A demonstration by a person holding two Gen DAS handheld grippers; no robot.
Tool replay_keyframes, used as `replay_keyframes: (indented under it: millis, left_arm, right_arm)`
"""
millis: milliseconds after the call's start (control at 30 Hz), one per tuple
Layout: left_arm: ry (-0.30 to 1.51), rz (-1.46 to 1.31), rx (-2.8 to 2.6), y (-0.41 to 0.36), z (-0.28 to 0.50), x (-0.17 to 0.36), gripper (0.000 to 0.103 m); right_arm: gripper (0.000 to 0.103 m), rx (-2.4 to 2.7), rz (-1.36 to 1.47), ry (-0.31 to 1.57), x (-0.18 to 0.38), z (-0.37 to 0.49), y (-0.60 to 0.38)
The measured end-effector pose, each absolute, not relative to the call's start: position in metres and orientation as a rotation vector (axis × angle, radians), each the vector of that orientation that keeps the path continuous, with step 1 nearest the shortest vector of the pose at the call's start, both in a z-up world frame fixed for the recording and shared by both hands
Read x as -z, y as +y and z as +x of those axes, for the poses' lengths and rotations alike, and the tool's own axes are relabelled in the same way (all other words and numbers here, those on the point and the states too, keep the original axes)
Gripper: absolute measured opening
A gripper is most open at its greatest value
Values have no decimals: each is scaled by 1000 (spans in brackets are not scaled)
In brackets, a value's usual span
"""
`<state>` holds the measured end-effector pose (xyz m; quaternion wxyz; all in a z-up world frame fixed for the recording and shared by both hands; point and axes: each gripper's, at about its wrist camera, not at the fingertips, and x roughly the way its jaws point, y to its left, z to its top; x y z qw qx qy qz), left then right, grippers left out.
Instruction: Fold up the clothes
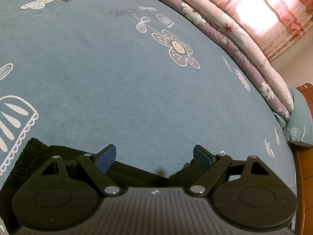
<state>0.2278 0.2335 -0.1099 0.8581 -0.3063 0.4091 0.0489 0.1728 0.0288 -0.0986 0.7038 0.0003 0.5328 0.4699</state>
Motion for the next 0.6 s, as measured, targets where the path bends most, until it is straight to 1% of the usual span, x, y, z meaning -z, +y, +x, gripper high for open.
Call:
replay_keyframes:
  millis: [133, 200, 300, 367, 400, 467, 533, 600]
  left_arm:
    - [860, -643, -100, 233, 228, 110, 86]
    - [864, -644, -103, 233, 229, 111, 86]
    - [868, -641, -100, 233, 229, 111, 86]
    - [867, -640, -94, 232, 229, 111, 86]
    - [869, -639, -91, 232, 229, 111, 86]
    - [873, -636, -85, 231, 229, 111, 86]
    - [876, -633, -78, 229, 230, 111, 86]
    - [878, -627, -66, 227, 230, 110, 86]
  right_arm:
    - [5, -1052, -10, 1178, 105, 169, 35]
    - [7, -1055, -16, 1174, 108, 167, 37]
    - [14, -1059, -47, 1174, 103, 163, 34]
    - [23, -1044, -81, 1167, 92, 159, 25]
    - [29, -1036, -88, 1164, 86, 158, 19]
    - [31, -1018, -84, 1159, 74, 160, 7]
    - [36, -973, -75, 1124, 58, 167, -5]
    - [37, -921, -68, 1079, 42, 176, -17]
